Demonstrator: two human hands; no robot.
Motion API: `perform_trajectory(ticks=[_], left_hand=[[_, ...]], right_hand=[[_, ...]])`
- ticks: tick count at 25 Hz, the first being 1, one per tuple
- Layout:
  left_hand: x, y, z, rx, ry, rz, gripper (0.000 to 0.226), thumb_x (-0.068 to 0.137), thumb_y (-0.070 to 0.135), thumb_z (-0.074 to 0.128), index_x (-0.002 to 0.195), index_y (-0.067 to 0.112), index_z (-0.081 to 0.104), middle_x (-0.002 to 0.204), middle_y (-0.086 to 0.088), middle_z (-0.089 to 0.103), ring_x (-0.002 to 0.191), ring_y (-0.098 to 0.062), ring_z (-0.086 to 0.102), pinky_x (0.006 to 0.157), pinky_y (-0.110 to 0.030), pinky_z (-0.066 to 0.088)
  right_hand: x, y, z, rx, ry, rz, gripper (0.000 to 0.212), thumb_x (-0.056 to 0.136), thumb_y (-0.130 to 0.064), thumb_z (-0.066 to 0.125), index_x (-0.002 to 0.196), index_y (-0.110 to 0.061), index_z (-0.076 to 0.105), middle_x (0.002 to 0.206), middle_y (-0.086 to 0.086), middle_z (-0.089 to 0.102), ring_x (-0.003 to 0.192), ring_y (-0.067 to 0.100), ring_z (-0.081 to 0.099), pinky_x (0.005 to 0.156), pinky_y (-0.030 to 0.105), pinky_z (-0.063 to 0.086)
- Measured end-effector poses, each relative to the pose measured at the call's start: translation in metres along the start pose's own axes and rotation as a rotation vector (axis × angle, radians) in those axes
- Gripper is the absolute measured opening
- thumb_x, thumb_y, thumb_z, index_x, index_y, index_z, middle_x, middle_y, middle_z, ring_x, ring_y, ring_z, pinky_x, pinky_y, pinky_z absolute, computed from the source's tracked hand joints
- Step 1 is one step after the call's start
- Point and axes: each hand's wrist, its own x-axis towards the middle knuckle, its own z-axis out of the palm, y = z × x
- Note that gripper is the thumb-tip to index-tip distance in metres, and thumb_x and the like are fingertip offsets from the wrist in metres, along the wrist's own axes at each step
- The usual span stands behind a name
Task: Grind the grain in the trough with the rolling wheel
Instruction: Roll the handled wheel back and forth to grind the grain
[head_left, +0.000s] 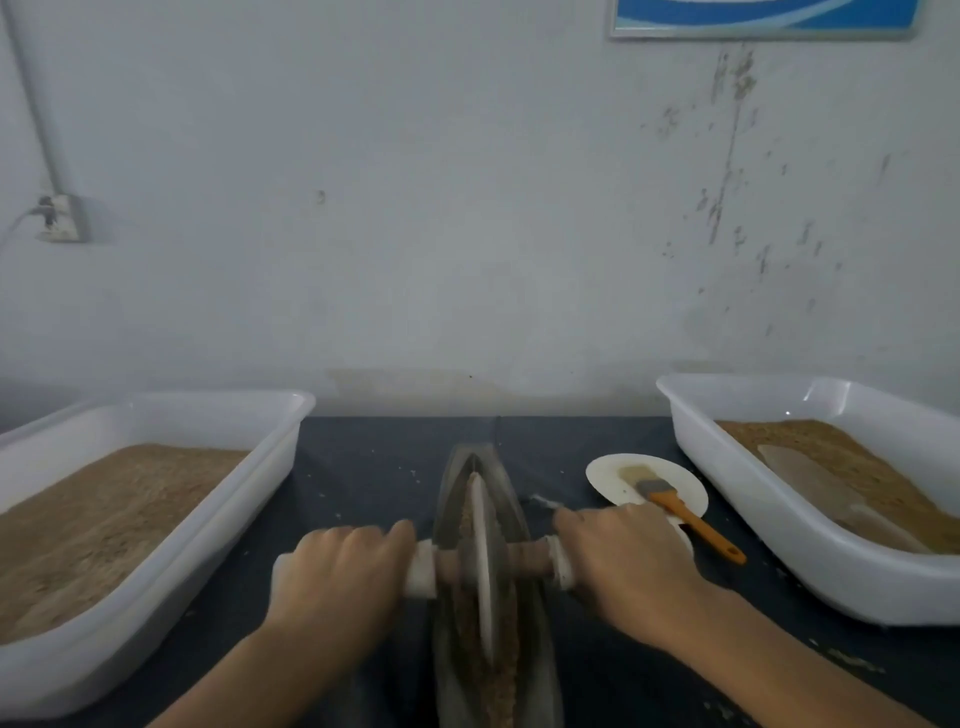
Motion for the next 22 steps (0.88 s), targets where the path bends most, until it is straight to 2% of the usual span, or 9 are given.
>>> perform_trajectory(ticks=[3, 5, 8, 10, 14, 18, 22], left_hand=[[-0.027, 0.002, -0.016, -0.006, -0.090, 0.028, 0.035, 0.076, 0.058, 0.050, 0.088, 0.045, 0.019, 0.074, 0.016, 0.036, 0.079, -0.004, 0.048, 0.066, -0.029, 0.028], [-0.026, 0.000, -0.018, -0.010, -0.146, 0.020, 0.035, 0.073, 0.059, 0.049, 0.085, 0.048, 0.019, 0.072, 0.018, 0.036, 0.073, -0.004, 0.043, 0.066, -0.030, 0.028], [0.010, -0.008, -0.006, 0.096, -0.048, 0.012, 0.029, 0.079, 0.050, 0.054, 0.084, 0.042, 0.026, 0.072, 0.015, 0.041, 0.069, -0.009, 0.046, 0.063, -0.029, 0.029], [0.045, -0.012, -0.001, 0.161, 0.023, -0.010, 0.024, 0.082, 0.043, 0.056, 0.084, 0.037, 0.032, 0.080, 0.012, 0.054, 0.073, -0.013, 0.054, 0.063, -0.030, 0.032], [0.073, -0.013, -0.002, 0.200, 0.047, -0.041, 0.017, 0.082, 0.039, 0.058, 0.091, 0.031, 0.044, 0.090, 0.007, 0.061, 0.079, -0.018, 0.058, 0.063, -0.031, 0.033], [0.016, -0.006, -0.006, 0.083, -0.030, 0.047, 0.027, 0.082, 0.045, 0.054, 0.087, 0.037, 0.029, 0.088, 0.011, 0.055, 0.080, -0.014, 0.055, 0.066, -0.030, 0.032], [-0.022, -0.005, -0.018, 0.085, -0.095, 0.103, 0.025, 0.078, 0.049, 0.044, 0.085, 0.041, 0.021, 0.082, 0.014, 0.047, 0.091, -0.013, 0.058, 0.066, -0.032, 0.030]], right_hand=[[-0.022, -0.001, -0.010, 0.014, -0.137, -0.028, 0.027, 0.082, -0.032, 0.061, 0.100, -0.028, 0.042, 0.096, -0.003, 0.058, 0.078, 0.019, 0.053, 0.072, 0.037, 0.044], [-0.018, -0.001, -0.008, 0.022, -0.203, -0.002, 0.027, 0.083, -0.032, 0.060, 0.099, -0.030, 0.040, 0.094, -0.003, 0.055, 0.081, 0.020, 0.053, 0.073, 0.039, 0.041], [0.011, 0.003, 0.006, 0.039, -0.017, 0.057, 0.025, 0.080, -0.035, 0.064, 0.093, -0.031, 0.043, 0.087, -0.006, 0.060, 0.078, 0.018, 0.059, 0.069, 0.036, 0.046], [0.040, 0.009, 0.012, -0.005, 0.067, 0.123, 0.020, 0.083, -0.033, 0.063, 0.096, -0.026, 0.048, 0.092, -0.001, 0.065, 0.079, 0.020, 0.061, 0.069, 0.036, 0.048], [0.063, 0.012, 0.010, -0.018, 0.085, 0.162, 0.020, 0.087, -0.033, 0.058, 0.102, -0.022, 0.050, 0.098, 0.002, 0.066, 0.085, 0.024, 0.062, 0.074, 0.038, 0.049], [0.005, -0.001, -0.001, 0.056, -0.079, 0.082, 0.026, 0.085, -0.036, 0.062, 0.103, -0.027, 0.046, 0.098, -0.002, 0.063, 0.085, 0.019, 0.059, 0.075, 0.037, 0.047], [-0.032, -0.006, -0.027, 0.056, -0.301, 0.013, 0.025, 0.089, -0.033, 0.054, 0.110, -0.027, 0.041, 0.108, -0.002, 0.058, 0.088, 0.022, 0.053, 0.065, 0.034, 0.032]])
